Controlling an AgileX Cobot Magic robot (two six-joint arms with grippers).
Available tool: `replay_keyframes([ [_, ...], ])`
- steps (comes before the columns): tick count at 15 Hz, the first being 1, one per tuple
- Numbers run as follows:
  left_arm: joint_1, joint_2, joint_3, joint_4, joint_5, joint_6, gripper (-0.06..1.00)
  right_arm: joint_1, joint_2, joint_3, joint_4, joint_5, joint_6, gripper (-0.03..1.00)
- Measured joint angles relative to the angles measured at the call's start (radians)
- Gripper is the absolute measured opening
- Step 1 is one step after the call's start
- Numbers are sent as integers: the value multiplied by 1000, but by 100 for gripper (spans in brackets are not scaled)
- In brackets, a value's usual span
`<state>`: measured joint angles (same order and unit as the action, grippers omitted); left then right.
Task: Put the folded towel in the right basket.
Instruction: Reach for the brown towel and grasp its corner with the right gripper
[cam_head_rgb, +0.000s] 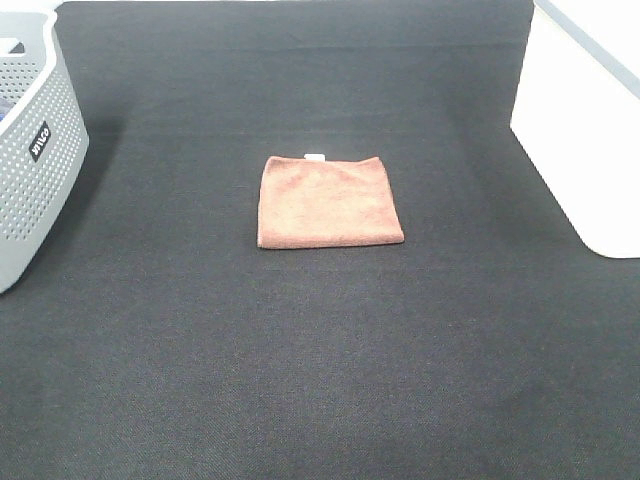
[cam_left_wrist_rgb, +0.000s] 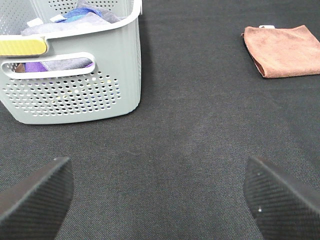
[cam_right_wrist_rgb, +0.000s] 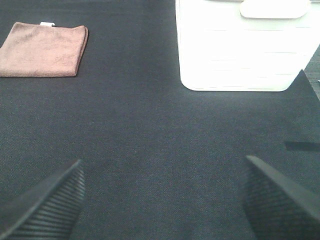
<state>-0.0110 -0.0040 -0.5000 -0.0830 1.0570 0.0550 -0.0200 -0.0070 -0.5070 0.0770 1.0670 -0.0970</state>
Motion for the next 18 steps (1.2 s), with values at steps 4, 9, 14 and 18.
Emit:
replay_keyframes([
  [4, 0, 0, 0, 0, 0, 0, 87, 0, 0, 0, 0, 0, 0, 79],
  [9, 0, 0, 0, 0, 0, 0, 87, 0, 0, 0, 0, 0, 0, 79],
  [14, 0, 0, 0, 0, 0, 0, 87, 0, 0, 0, 0, 0, 0, 79],
  [18, 0, 0, 0, 0, 0, 0, 87, 0, 0, 0, 0, 0, 0, 79],
])
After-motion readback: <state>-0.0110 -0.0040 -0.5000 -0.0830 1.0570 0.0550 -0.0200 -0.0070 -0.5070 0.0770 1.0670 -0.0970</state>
